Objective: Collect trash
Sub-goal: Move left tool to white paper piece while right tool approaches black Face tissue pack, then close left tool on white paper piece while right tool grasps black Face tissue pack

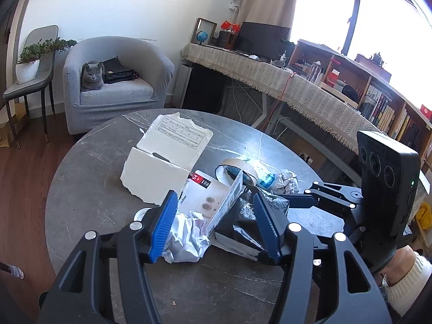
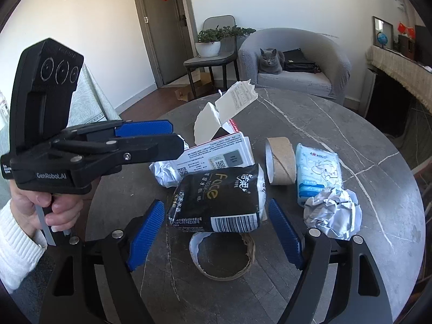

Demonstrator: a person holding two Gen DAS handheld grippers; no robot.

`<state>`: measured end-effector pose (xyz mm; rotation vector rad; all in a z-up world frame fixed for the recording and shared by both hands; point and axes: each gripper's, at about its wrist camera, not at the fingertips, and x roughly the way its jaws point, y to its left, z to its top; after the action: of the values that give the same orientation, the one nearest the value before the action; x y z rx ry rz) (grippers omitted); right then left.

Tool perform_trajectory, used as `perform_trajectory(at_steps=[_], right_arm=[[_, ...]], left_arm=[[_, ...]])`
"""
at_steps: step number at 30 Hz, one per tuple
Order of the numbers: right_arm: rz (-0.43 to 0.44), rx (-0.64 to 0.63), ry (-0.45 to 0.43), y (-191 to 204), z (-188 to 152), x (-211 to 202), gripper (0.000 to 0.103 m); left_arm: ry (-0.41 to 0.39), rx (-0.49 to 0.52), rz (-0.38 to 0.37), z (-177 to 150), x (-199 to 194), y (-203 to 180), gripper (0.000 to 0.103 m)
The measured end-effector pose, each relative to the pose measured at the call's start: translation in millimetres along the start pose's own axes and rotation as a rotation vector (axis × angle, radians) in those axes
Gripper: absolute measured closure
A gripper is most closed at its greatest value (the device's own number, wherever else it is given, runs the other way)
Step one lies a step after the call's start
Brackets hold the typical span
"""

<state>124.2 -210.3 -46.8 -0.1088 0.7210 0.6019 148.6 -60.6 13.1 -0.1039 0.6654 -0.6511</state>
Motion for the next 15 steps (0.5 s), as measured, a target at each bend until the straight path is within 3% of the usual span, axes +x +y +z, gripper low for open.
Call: perform_trajectory(at_steps=[7, 15], right_arm=[[-0.04, -0.033, 0.029, 8, 1, 10, 0.022], [-0.022, 0.028, 0.011, -6, -1, 5, 0.047]], left_arm=[[0.008, 0.007, -0.015, -1, -2, 0, 0.04], [0.061, 0.052, -0.043, -7, 12, -10, 0.045]])
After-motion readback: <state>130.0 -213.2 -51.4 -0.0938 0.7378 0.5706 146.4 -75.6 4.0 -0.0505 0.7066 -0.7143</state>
